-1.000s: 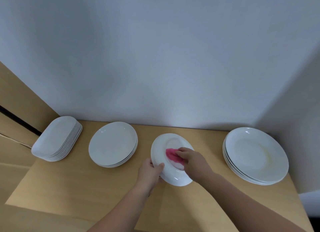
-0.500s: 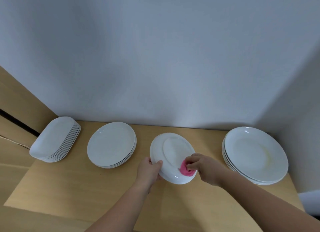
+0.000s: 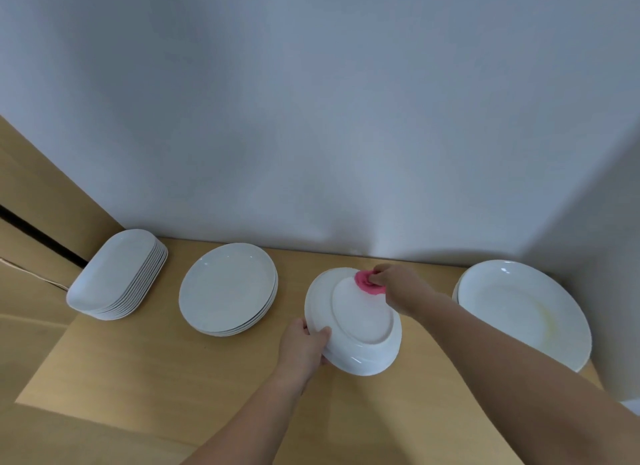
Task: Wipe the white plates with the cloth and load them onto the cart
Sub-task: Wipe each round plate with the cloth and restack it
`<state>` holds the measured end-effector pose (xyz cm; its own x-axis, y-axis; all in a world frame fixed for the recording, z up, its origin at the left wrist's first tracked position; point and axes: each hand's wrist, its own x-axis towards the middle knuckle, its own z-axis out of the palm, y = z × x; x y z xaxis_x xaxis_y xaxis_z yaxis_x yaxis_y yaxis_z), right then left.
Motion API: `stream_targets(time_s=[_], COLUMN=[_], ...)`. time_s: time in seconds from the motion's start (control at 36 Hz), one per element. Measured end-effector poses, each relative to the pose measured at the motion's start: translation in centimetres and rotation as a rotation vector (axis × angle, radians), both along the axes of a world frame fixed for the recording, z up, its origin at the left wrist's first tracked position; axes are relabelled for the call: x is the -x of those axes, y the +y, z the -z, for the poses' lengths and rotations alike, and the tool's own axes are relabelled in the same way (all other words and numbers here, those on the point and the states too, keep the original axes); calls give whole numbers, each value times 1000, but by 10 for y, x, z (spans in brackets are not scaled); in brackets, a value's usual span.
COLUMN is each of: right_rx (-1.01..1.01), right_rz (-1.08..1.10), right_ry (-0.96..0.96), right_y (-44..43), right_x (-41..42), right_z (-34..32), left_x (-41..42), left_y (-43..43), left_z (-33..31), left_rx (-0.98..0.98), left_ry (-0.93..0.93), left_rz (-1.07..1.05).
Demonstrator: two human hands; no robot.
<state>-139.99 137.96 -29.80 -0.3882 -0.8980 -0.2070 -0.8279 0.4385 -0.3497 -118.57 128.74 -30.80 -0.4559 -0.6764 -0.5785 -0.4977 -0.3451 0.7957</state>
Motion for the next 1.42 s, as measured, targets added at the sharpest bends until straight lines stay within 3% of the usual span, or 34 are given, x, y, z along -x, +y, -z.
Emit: stream_targets(time_s=[0.31,0.61,0.78,0.94,1.08,1.22,1.42], right_rx=[-315,15,137,163,216,217,240], right_rz=[49,153,265,165,99,46,-19], right_ry=[-97,-217,-377,-150,-177,-174,-165], right_y=[38,68,72,61,44,24,0], right_x=[-14,-19,-19,-25,-38,-50,-70], right_z=[-3,-41,-75,-100,-104,-104,-111], left_x=[1,8,0,-21,-38,-57,-82], left_y=[0,3,-4,-26,-40,-56,-81], left_z=[-3,-17,-42,-82,-98,-102,-95], left_rx=[-11,-212,-185,137,465,660,962], left_ry=[14,245,337,335,245,156,-25], left_rz=[9,-87,-97,-19,23,19,188])
